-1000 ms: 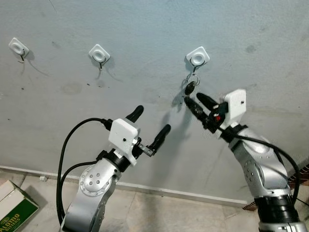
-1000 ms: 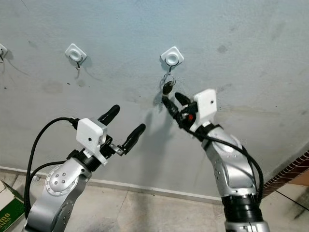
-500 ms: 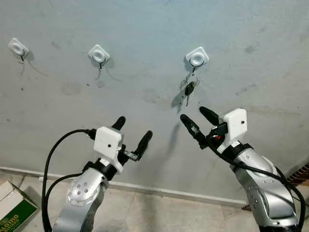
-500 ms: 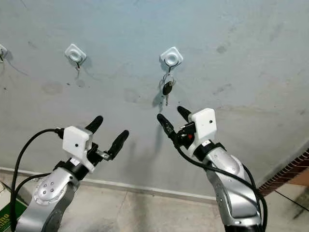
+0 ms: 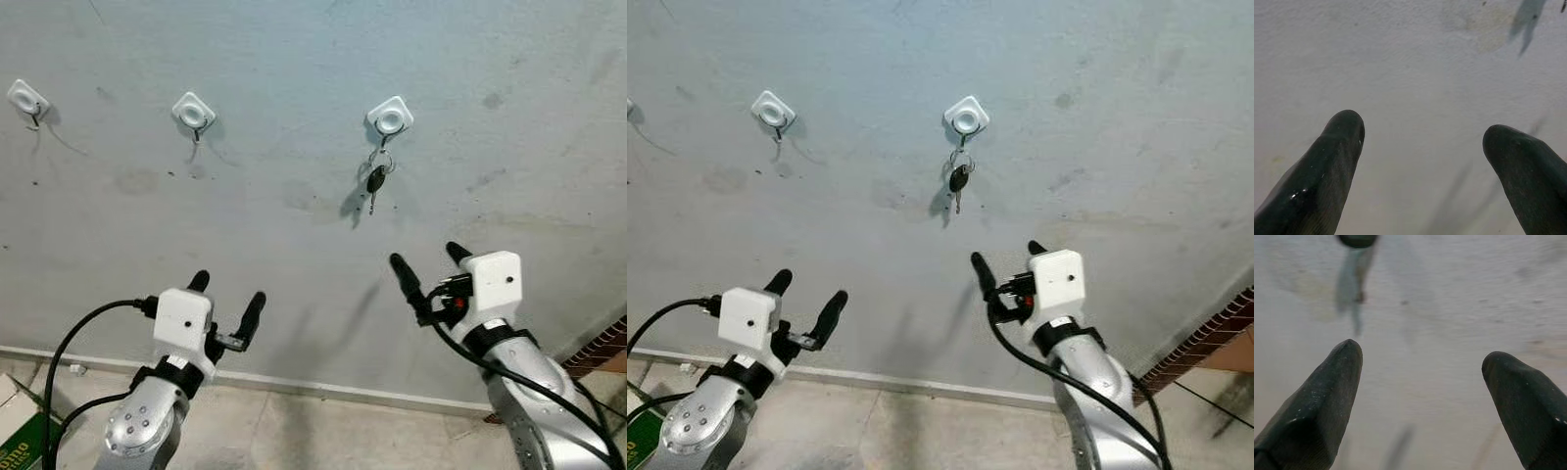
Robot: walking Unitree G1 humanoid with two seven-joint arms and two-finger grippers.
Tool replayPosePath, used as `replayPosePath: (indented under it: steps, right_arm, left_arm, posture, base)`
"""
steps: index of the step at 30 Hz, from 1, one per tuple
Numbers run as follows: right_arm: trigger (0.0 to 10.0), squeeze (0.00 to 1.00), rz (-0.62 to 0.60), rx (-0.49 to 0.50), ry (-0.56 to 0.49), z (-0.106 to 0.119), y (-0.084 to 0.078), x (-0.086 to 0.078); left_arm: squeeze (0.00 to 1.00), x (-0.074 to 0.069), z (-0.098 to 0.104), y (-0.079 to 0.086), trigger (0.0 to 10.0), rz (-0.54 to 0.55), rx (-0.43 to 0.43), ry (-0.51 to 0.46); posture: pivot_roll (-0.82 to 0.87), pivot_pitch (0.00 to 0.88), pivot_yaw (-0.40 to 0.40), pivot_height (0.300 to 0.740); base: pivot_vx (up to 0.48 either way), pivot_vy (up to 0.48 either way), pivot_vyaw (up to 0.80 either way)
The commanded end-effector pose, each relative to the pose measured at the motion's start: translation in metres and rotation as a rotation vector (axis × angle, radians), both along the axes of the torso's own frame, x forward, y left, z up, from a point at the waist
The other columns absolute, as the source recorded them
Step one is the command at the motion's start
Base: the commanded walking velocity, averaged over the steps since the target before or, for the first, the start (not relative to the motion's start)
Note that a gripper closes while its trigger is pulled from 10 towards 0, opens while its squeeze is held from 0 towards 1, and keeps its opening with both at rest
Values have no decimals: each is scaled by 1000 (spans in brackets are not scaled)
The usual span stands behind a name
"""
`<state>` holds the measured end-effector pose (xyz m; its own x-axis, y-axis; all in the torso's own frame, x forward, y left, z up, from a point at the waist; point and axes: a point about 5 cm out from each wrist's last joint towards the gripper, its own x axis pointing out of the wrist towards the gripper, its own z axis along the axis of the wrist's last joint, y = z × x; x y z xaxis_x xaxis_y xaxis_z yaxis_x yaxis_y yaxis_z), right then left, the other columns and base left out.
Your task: Hang keys on a hook
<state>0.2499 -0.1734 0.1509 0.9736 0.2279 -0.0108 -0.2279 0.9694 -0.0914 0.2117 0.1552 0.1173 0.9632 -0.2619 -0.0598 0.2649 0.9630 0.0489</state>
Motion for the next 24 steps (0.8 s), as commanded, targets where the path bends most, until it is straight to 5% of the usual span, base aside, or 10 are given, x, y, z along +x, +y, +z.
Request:
replayPosePath:
  steps: [1, 9, 24]
  right_arm:
    - [10000, 1000, -25, -19, -2, 2, -8, 0]
    - [10000, 1000, -99, 19, 68, -8, -31, 5]
    - [10000, 1000, -57, 34, 80, -10, -24, 7]
  left_arm:
    - [0, -3, 0, 3, 10000, 19, 9, 5]
    - [0, -3, -4, 3, 10000, 27, -37, 40]
    - [0, 2, -5, 2, 10000, 31, -60, 68]
  posture:
    - [-28, 35, 5, 740]
    - [-29, 29, -2, 740]
    - [-28, 29, -3, 740]
  base:
    - [0, 0, 0]
    - [0, 0, 0]
    - [-232, 285, 0]
